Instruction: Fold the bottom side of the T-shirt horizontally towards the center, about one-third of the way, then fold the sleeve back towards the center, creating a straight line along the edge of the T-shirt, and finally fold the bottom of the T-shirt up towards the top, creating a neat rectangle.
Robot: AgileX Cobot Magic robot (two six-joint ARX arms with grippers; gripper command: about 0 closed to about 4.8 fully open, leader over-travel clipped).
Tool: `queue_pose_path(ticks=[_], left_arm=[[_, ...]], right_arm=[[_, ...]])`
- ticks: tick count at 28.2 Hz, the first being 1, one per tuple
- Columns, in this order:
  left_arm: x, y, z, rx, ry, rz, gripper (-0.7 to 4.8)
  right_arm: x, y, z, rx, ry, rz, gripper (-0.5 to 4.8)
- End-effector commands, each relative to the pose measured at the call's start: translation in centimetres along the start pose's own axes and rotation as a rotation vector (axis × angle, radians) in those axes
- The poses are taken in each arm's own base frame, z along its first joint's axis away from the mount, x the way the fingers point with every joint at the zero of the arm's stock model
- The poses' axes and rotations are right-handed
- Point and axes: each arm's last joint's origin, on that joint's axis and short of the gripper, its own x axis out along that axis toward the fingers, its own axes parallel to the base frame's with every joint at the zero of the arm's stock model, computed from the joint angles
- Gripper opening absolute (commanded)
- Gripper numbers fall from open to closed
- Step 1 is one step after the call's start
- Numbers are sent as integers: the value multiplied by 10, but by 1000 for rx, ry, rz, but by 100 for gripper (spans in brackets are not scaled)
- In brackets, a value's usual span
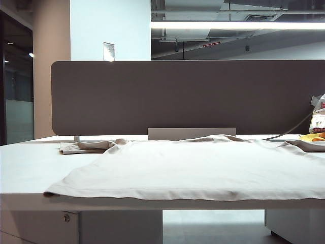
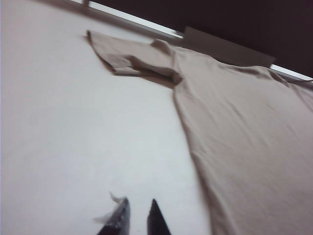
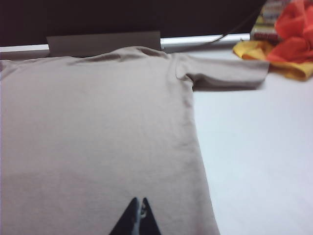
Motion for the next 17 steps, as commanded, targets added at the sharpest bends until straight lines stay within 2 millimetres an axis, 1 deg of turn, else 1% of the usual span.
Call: queue_pose_path(ticks=[1, 8, 9, 10, 14, 17], left_arm=[[0, 0, -2, -3, 27, -11, 48], [4, 1, -7, -18, 103, -14, 42], [5, 0, -8, -18, 118, -22, 26], [6, -1, -9, -17, 130, -32, 21], [8, -8, -11, -6, 152, -87, 21], [10, -12, -10, -5, 153, -113, 17]], right_arm=[[0, -1, 0, 23, -15, -43, -6], [-1, -3, 4, 53, -27, -116, -6], [-2, -3, 6, 53, -27, -118, -6], [-2, -3, 7, 52, -25, -121, -6], [-6, -4, 15, 73, -16, -182, -6], [-6, -3, 20, 93, -16, -193, -6]])
